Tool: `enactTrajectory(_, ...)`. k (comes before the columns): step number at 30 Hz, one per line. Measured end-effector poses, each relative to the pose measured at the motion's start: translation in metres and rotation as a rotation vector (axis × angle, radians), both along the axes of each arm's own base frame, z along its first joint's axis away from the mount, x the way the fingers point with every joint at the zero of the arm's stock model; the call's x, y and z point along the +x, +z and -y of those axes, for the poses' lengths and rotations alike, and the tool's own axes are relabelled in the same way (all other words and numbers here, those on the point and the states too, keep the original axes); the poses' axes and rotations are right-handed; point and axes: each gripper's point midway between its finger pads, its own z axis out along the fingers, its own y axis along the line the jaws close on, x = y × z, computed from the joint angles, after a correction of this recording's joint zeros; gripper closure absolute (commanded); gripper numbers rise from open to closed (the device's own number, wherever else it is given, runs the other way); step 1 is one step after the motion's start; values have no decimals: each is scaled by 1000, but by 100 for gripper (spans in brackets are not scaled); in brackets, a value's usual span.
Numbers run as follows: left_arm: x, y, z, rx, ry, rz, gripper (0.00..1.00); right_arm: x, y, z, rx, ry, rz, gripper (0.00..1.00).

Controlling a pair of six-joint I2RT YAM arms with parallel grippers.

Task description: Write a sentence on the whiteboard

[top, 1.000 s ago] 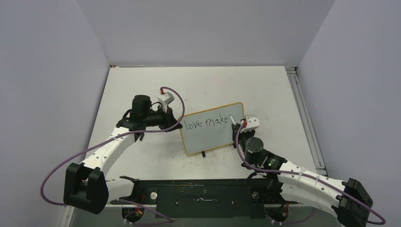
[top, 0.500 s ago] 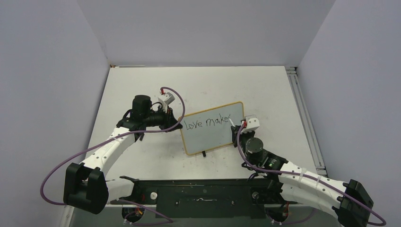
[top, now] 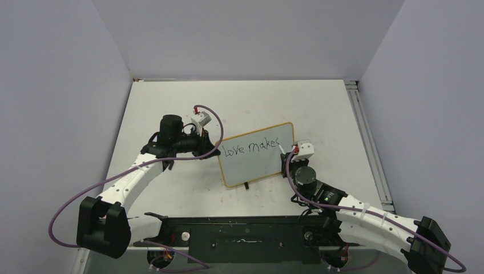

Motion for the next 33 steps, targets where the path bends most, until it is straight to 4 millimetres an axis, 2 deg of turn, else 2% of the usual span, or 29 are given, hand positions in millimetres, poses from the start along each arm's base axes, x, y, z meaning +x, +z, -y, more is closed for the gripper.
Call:
enactTrajectory(16, -1, 0, 1, 0, -3, -1, 100, -5, -7, -3, -7, 24, -30, 95)
enactTrajectory(24, 0, 0, 0, 3, 2, -3, 100, -17, 19, -9, 69, 107, 21, 95)
enactTrajectory(28, 0, 0, 1, 1, 6, -9, 100, -22, 21, -11, 72, 137, 18, 95)
enactTrajectory(33, -1, 0, 1, -1, 10, -16, 100, -29, 25, -25, 76, 219, -2, 95)
